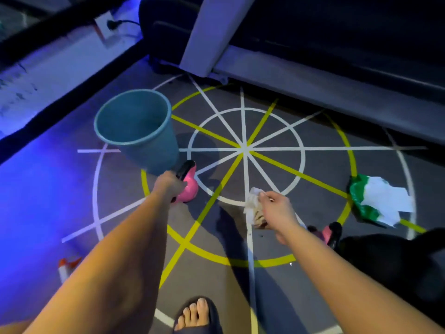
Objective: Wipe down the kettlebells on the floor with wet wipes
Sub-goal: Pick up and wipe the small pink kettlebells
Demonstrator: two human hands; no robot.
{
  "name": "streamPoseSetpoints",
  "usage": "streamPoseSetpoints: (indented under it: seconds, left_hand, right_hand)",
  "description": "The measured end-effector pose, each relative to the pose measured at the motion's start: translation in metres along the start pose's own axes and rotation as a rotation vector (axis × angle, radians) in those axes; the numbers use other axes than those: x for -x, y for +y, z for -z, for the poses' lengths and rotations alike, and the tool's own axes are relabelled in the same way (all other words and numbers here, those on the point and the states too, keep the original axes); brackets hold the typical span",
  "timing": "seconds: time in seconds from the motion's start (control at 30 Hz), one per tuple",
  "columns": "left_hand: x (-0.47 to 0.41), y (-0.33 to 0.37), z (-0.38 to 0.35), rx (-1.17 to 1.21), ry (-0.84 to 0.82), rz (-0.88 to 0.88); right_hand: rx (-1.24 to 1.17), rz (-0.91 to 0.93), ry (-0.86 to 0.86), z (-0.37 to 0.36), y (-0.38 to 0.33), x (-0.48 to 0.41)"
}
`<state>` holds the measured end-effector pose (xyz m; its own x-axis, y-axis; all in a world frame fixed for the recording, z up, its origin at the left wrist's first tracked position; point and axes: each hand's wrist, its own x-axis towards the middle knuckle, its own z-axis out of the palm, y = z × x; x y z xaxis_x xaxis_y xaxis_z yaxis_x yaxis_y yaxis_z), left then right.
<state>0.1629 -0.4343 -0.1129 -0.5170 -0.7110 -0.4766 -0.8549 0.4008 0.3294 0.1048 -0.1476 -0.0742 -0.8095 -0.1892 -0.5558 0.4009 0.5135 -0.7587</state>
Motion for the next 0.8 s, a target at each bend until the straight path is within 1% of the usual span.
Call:
streamPoseSetpoints:
  seconds: [0.07,0.1,0.17,0.23,0.27,0.33,0.43,0.5,0.67,0.73,0.8]
  left_hand:
    - [0.005,0.002,-0.006,0.067,0.006,0.017]
    - [0.011,0.004,-0.012,0.106,0.024,0.02]
    - [0.03,0.008,-0.026,0.153,0.033,-0.008]
    - [0.051,0.01,-0.039,0.134,-0.01,-0.062]
    - [0.06,0.011,-0.043,0.117,-0.037,-0.051]
    - [0.069,0.008,-0.043,0.094,-0.069,0.021]
    - [0.092,0.015,-0.045,0.053,-0.134,0.02]
    - [0.127,0.029,-0.058,0.014,-0.175,-0.018]
    - [0.188,0.046,-0.092,0.012,-0.303,-0.004]
    - [0.212,0.056,-0.092,-0.014,-0.309,-0.058]
    - [0.243,0.073,-0.088,-0.091,-0.336,-0.172]
  right_hand:
    - [-0.211,-0.156,-0.046,0.013,0.004,0.003]
    - [-0.282,-0.198,-0.066,0.019,0.006,0.004]
    - [-0.367,-0.234,-0.083,0.032,0.011,0.006]
    - [-0.405,-0.25,-0.082,0.042,0.014,0.012]
    - [-0.423,-0.251,-0.094,0.047,0.016,0.015]
    - [-0.44,-0.228,-0.146,0.058,0.018,0.024]
    - [-0.416,-0.169,-0.214,0.075,0.027,0.035]
    - [-0.406,-0.159,-0.214,0.086,0.036,0.041]
    - [-0.387,-0.142,-0.16,0.111,0.049,0.056]
    - [-0.365,-0.099,-0.113,0.125,0.046,0.068]
    - [-0.35,-0.07,-0.085,0.139,0.041,0.082]
